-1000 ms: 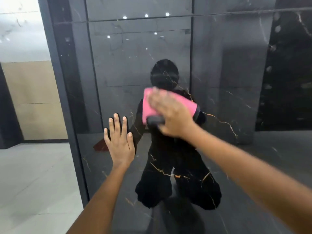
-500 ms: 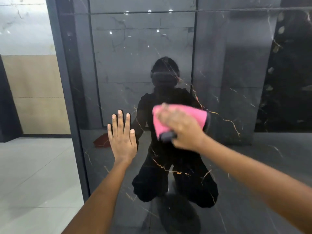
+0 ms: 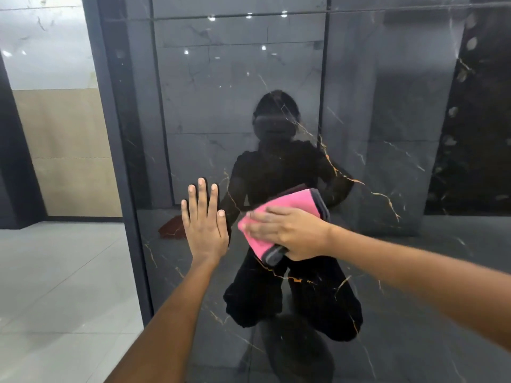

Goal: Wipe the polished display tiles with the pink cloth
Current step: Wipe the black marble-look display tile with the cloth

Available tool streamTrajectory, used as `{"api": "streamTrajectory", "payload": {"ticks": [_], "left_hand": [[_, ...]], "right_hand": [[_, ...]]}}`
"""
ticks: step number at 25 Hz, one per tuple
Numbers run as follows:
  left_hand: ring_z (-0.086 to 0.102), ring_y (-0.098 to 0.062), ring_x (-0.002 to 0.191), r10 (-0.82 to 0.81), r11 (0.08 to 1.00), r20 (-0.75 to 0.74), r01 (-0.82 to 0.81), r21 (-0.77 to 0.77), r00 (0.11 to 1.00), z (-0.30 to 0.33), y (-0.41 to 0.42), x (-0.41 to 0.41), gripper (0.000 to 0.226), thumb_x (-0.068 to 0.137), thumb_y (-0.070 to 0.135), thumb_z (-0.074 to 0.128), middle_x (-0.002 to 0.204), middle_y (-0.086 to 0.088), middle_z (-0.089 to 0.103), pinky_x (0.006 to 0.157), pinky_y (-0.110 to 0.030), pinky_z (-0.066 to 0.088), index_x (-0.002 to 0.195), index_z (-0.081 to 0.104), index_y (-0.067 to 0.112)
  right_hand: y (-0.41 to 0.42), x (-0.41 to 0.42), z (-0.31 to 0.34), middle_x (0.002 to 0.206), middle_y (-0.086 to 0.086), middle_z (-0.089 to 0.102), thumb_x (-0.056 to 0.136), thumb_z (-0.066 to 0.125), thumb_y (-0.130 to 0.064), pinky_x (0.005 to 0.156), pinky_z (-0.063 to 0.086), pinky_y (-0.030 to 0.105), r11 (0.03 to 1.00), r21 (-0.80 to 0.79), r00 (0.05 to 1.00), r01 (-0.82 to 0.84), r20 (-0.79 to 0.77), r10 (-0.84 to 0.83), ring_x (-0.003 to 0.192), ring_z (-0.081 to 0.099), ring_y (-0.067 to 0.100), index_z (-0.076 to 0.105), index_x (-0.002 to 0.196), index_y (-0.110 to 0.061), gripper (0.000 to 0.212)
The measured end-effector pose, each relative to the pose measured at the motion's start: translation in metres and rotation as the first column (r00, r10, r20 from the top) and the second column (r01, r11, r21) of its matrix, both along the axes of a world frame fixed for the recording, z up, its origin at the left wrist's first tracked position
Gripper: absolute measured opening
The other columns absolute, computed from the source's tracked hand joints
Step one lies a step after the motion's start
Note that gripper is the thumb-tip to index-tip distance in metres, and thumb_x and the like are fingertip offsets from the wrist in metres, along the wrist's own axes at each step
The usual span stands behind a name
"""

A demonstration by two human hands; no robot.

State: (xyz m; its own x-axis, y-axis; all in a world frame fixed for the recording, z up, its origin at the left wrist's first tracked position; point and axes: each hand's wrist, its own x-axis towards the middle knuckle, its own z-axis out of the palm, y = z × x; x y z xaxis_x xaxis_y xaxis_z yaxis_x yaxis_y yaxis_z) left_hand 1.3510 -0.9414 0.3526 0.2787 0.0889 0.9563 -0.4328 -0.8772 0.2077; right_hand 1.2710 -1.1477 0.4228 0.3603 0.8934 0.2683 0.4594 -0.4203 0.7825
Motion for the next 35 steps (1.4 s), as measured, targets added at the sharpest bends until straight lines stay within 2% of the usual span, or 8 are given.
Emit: {"api": "streamTrajectory", "payload": {"ticks": [2, 7, 14, 20, 24, 27, 33, 35], "left_hand": [[-0.004, -0.016, 0.15, 0.006, 1.0, -0.012, -0.006, 0.006, 1.0, 0.0, 0.001, -0.001, 0.058, 0.099, 0.024, 0.028, 0.161, -0.002, 0.009, 0.122, -0.039, -0.001, 0.154, 0.011, 0.019], [-0.006, -0.017, 0.15, 0.015, 1.0, -0.02, -0.015, 0.015, 1.0, -0.002, 0.001, 0.0, 0.057, 0.1, 0.025, 0.025, 0.162, -0.001, 0.006, 0.121, -0.038, -0.003, 0.154, 0.01, 0.019], [0.005, -0.025, 0.15, 0.003, 1.0, -0.054, -0.002, 0.023, 0.999, -0.002, 0.001, -0.006, 0.058, 0.1, 0.024, 0.026, 0.162, -0.004, 0.008, 0.122, -0.038, -0.004, 0.155, 0.009, 0.018], [-0.001, -0.023, 0.151, 0.04, 0.999, -0.13, -0.04, 0.002, 0.991, -0.001, -0.004, -0.007, 0.056, 0.103, 0.028, 0.023, 0.162, 0.001, -0.003, 0.121, -0.04, -0.004, 0.155, 0.004, 0.02], [0.003, -0.026, 0.151, -0.002, 0.995, -0.218, -0.02, -0.1, 0.976, -0.017, -0.033, -0.032, 0.054, 0.102, 0.03, 0.026, 0.163, -0.003, 0.006, 0.12, -0.046, 0.003, 0.155, 0.018, 0.019], [0.005, -0.025, 0.15, -0.049, 0.999, -0.21, 0.052, 0.006, 0.977, -0.05, -0.046, -0.048, 0.052, 0.101, 0.028, 0.031, 0.163, 0.001, 0.009, 0.12, -0.045, 0.0, 0.152, 0.025, 0.02], [-0.014, -0.02, 0.149, 0.013, 1.0, -0.166, -0.01, 0.016, 0.986, -0.073, -0.059, -0.024, 0.062, 0.1, 0.031, 0.029, 0.163, 0.002, -0.002, 0.119, -0.047, -0.007, 0.154, 0.0, 0.02], [-0.011, -0.022, 0.15, 0.012, 1.0, -0.127, -0.01, 0.014, 0.992, -0.078, -0.061, -0.018, 0.061, 0.101, 0.031, 0.028, 0.162, -0.004, 0.007, 0.119, -0.047, -0.008, 0.155, 0.002, 0.02]], "right_hand": [[-0.016, 0.005, 0.036, 0.142, 0.006, 0.051, 0.062, 0.069, -0.016, 0.115, 0.025, 0.042, 0.989, -0.146, 0.999, -0.029, 0.034, 0.034, 0.136, 0.042, 0.025, 0.055, 0.134, -0.011, 0.073], [-0.009, 0.021, 0.068, 0.145, 0.006, 0.047, 0.074, 0.059, -0.021, 0.113, 0.022, 0.039, 0.752, 0.653, 0.966, -0.084, 0.24, -0.1, 0.14, 0.035, 0.025, 0.051, 0.138, -0.01, 0.065], [-0.017, 0.0, -0.043, 0.141, 0.005, 0.052, 0.053, 0.075, -0.017, 0.112, 0.028, 0.04, 0.989, -0.149, 1.0, -0.015, -0.013, 0.013, 0.133, 0.045, 0.022, 0.058, 0.132, -0.014, 0.081], [-0.056, 0.012, 0.066, 0.145, 0.009, 0.047, 0.082, 0.058, -0.019, 0.114, 0.021, 0.036, 0.535, 0.824, 0.928, -0.186, 0.326, -0.18, 0.139, 0.036, 0.03, 0.051, 0.137, -0.008, 0.057], [-0.047, -0.002, -0.126, 0.149, 0.003, 0.042, 0.058, 0.068, -0.015, 0.12, -0.003, 0.034, 0.953, 0.277, 0.992, 0.122, -0.002, -0.127, 0.147, 0.012, 0.018, 0.047, 0.141, -0.013, 0.085], [-0.086, -0.028, -0.161, 0.147, 0.0, 0.041, 0.052, 0.08, -0.016, 0.12, 0.011, 0.037, 0.993, -0.084, 0.991, 0.081, -0.099, -0.089, 0.141, 0.025, 0.019, 0.051, 0.137, -0.016, 0.09], [-0.107, -0.015, -0.021, 0.141, 0.008, 0.051, 0.078, 0.051, -0.016, 0.106, 0.025, 0.038, 0.509, 0.86, 0.968, -0.038, 0.157, -0.193, 0.137, 0.037, 0.03, 0.054, 0.133, -0.01, 0.056], [-0.088, -0.011, -0.092, 0.142, 0.007, 0.051, 0.074, 0.056, -0.021, 0.106, 0.022, 0.037, 0.726, 0.685, 0.98, 0.055, 0.102, -0.17, 0.137, 0.034, 0.029, 0.049, 0.136, -0.011, 0.063]]}}
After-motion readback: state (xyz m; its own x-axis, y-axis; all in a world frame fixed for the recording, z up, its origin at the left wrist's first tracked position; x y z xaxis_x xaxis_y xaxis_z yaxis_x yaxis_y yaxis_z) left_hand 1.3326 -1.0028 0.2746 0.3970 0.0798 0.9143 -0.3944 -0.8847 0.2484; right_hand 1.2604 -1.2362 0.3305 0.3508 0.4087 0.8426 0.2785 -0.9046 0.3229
